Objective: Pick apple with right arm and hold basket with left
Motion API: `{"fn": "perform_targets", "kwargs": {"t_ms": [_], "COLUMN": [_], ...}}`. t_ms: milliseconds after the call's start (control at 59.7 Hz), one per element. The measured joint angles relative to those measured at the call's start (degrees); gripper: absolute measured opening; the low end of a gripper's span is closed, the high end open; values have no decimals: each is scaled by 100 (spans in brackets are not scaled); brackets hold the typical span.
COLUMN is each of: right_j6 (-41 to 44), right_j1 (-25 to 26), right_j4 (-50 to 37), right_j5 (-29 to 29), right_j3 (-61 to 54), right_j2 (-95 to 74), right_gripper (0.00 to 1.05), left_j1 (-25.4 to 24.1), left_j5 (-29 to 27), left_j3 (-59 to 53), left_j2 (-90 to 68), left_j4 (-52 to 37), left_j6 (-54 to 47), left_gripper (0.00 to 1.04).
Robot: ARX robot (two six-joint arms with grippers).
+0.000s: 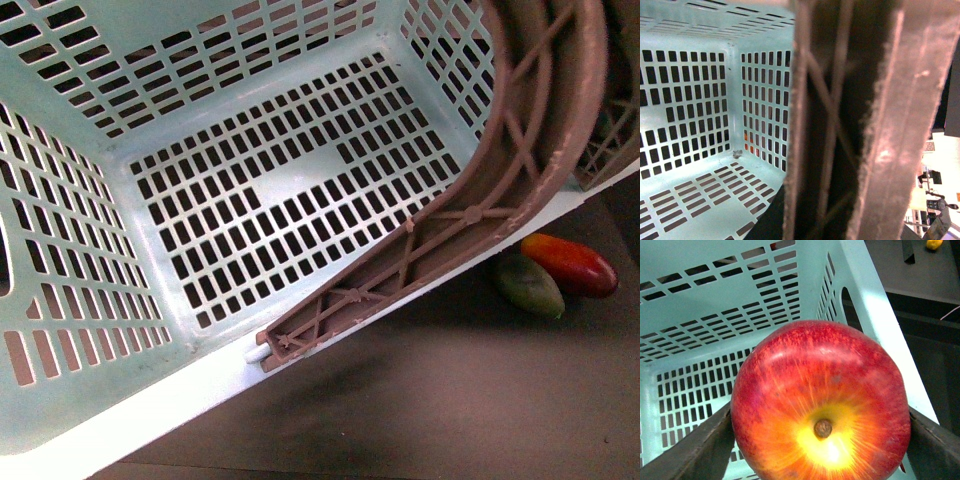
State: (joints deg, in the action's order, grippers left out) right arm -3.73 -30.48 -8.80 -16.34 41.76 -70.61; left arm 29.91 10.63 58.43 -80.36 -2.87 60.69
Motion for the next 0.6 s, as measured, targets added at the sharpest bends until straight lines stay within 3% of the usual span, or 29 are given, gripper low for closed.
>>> {"fn": "perform_targets", "kwargs": {"t_ms": [218,502,536,603], "right_j6": [-24,92,109,201], "right_j1": [258,1469,1602,2009], "right_j4": [-238,-369,-413,-1300], "right_j5": [-319,-1423,-1362,-393], "right_j3": [-7,-422,-490,-944], "right_j2": [116,776,833,1012], "right_gripper": [96,96,95,85], "left_j1": [2,-7,-7,-7], "left_j5": [50,-70,-68,-9], "left_j3": [-4,-52,-52,-52], "left_j2": [0,-4,-4,-4], "left_j4": [0,0,0,0], "left_j6": [-13,-63,-74,-37], "left_gripper": [15,15,15,15]}}
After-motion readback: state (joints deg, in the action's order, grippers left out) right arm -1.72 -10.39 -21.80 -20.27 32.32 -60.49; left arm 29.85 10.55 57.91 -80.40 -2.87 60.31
